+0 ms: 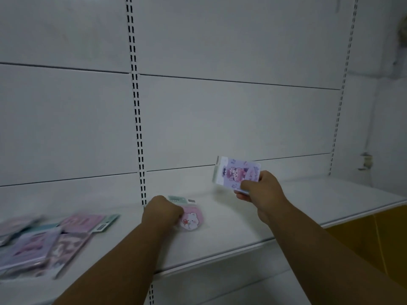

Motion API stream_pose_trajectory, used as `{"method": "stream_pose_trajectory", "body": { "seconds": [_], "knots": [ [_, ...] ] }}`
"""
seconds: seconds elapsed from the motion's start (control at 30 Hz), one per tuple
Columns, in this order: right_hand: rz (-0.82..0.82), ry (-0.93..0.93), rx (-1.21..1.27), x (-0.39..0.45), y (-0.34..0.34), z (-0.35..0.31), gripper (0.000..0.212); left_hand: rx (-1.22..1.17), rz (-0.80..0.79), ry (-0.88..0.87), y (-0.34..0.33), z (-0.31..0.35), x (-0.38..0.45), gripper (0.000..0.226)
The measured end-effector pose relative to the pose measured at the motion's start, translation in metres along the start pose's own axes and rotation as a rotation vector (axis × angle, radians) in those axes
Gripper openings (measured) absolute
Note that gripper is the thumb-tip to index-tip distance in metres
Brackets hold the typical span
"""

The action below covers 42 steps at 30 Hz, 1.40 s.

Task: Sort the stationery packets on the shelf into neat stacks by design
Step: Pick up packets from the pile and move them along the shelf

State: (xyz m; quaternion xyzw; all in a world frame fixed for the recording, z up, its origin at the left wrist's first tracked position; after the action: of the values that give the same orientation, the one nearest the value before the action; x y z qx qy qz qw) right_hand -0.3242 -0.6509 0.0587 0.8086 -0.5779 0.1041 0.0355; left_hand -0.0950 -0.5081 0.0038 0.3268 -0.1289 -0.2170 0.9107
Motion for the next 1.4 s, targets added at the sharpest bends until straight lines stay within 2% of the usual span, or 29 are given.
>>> {"method": "stream_pose_trajectory", "body": {
  "seconds": [0.2,0.33,0.4,0.47,0.53,0.57,0.67,0.73,0.77,0.83,0.97,1.07,1.17,1.3,1.4],
  "knots": [
    [-0.075,-0.056,0.092,0.012,-0.02,0.019,0.022,0.324,0.001,-0.078,0.007,-0.001,-0.002,0.034],
    [-0.106,-0.069,0.159,0.019,-0.023,0.016,0.027,0.486,0.069,-0.159,0.01,0.013,-0.004,0.035],
    [-0.133,-0.068,0.187,0.022,-0.019,0.013,0.03,0.34,0.094,-0.226,0.004,0.033,-0.007,0.041],
    [-0.162,-0.064,0.216,0.023,-0.013,0.011,0.033,-0.121,-0.042,-0.196,-0.011,0.055,-0.008,0.04],
    [-0.206,-0.063,0.246,0.022,-0.004,0.01,0.035,-0.624,-0.231,-0.048,-0.033,0.079,-0.014,0.029],
    [-0.23,-0.064,0.241,0.021,0.002,0.011,0.034,-0.763,-0.289,-0.005,-0.043,0.09,-0.016,0.021],
    [-0.226,-0.018,0.064,0.033,0.029,0.014,0.031,-0.839,-0.3,-0.022,-0.073,0.114,-0.008,0.009],
    [-0.134,-0.008,-0.065,0.049,0.055,0.017,0.011,-0.784,-0.265,-0.044,-0.092,0.125,0.002,0.01],
    [-0.096,-0.016,-0.117,0.058,0.068,0.019,0.008,-0.747,-0.253,-0.06,-0.1,0.13,0.007,0.011],
    [-0.087,-0.042,-0.265,0.076,0.085,0.029,0.02,-0.646,-0.215,-0.091,-0.115,0.138,0.014,0.01],
    [-0.258,-0.074,-0.735,0.101,0.087,0.053,0.03,-0.234,-0.147,-0.152,-0.144,0.145,0.034,0.007],
    [-0.422,-0.026,-1.004,0.113,0.073,0.07,0.032,0.108,-0.14,-0.202,-0.159,0.143,0.047,0.016],
    [-0.478,0.111,-1.138,0.12,0.059,0.073,0.032,0.343,-0.056,-0.248,-0.163,0.142,0.054,0.029],
    [-0.473,0.257,-1.278,0.122,0.054,0.066,0.044,0.434,-0.003,-0.289,-0.166,0.144,0.054,0.042],
    [-0.434,0.383,-1.232,0.117,0.042,0.05,0.043,0.456,0.07,-0.32,-0.154,0.144,0.048,0.042]
  ]
}}
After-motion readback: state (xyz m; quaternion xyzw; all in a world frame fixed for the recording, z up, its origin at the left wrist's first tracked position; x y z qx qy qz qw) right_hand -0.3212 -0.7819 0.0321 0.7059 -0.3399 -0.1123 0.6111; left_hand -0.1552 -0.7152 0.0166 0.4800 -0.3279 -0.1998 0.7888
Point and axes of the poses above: each hand's wrist, its own x-axis towards the middle knuckle, its own y-axis out of the back of the hand, z = x × y, the point moved 6 cm from there along x, towards the middle knuckle, and after that the axes turned 3 degrees about z, right-handed, at the moved point
